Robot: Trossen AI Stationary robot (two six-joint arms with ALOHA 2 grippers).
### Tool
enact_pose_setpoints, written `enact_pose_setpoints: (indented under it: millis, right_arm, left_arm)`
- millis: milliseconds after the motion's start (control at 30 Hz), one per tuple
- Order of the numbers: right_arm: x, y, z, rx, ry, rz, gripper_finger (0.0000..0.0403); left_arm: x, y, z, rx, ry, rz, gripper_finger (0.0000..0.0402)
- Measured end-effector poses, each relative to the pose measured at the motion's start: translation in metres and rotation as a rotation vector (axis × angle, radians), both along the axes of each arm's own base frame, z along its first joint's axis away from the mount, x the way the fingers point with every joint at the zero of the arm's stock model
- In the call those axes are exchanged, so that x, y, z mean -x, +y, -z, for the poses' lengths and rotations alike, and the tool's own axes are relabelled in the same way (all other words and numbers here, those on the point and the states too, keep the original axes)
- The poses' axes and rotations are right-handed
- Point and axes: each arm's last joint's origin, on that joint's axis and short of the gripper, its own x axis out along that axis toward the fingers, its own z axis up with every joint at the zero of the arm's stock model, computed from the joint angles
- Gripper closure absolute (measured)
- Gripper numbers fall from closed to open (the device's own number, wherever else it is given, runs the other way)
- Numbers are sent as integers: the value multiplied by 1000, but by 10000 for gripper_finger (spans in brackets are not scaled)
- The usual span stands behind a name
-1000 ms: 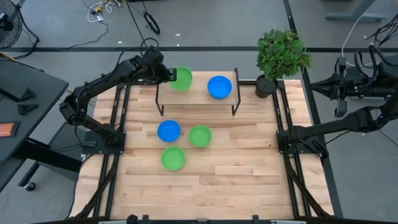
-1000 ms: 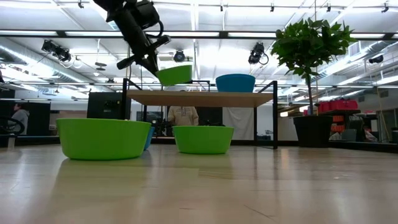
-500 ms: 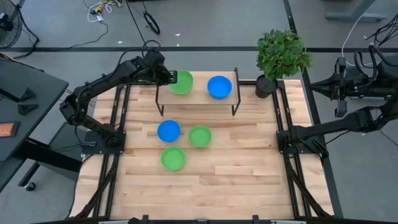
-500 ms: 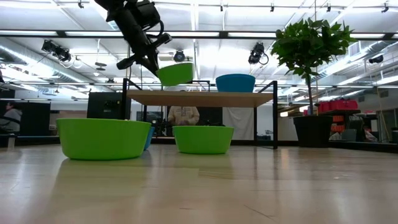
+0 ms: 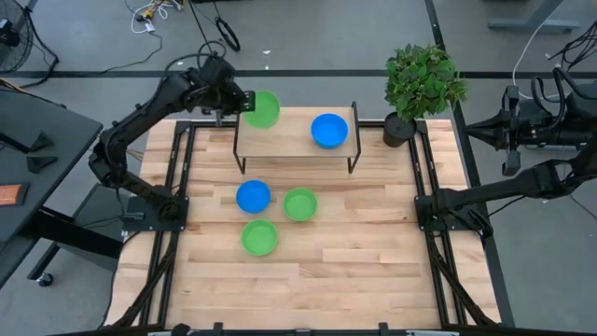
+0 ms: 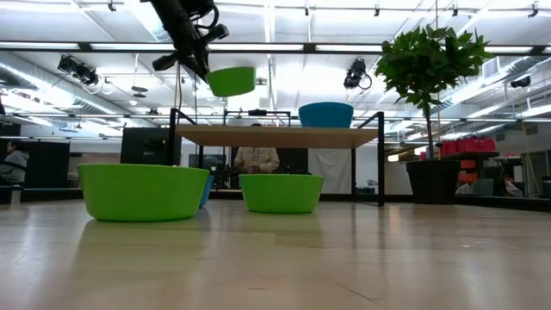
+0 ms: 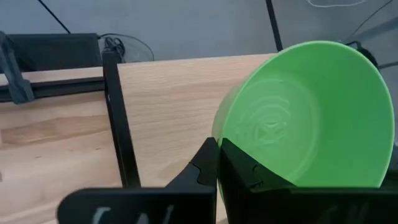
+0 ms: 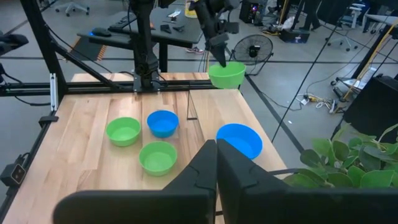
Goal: Pick & Place Mini bowls
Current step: Put the right green bowl on the shelf
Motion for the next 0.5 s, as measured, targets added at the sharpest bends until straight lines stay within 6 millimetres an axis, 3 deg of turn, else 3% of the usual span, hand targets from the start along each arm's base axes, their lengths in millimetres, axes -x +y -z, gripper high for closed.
enact_pose_setpoints:
  millis: [300,500]
  right_arm:
    - [0,0,0,-21,-5,8,395]
    - [0,0,0,-37,-4,14,395]
  left_arm:
    - [0,0,-5,-3,-13,0,397]
    - [-9,9,9,33,25,-1,397]
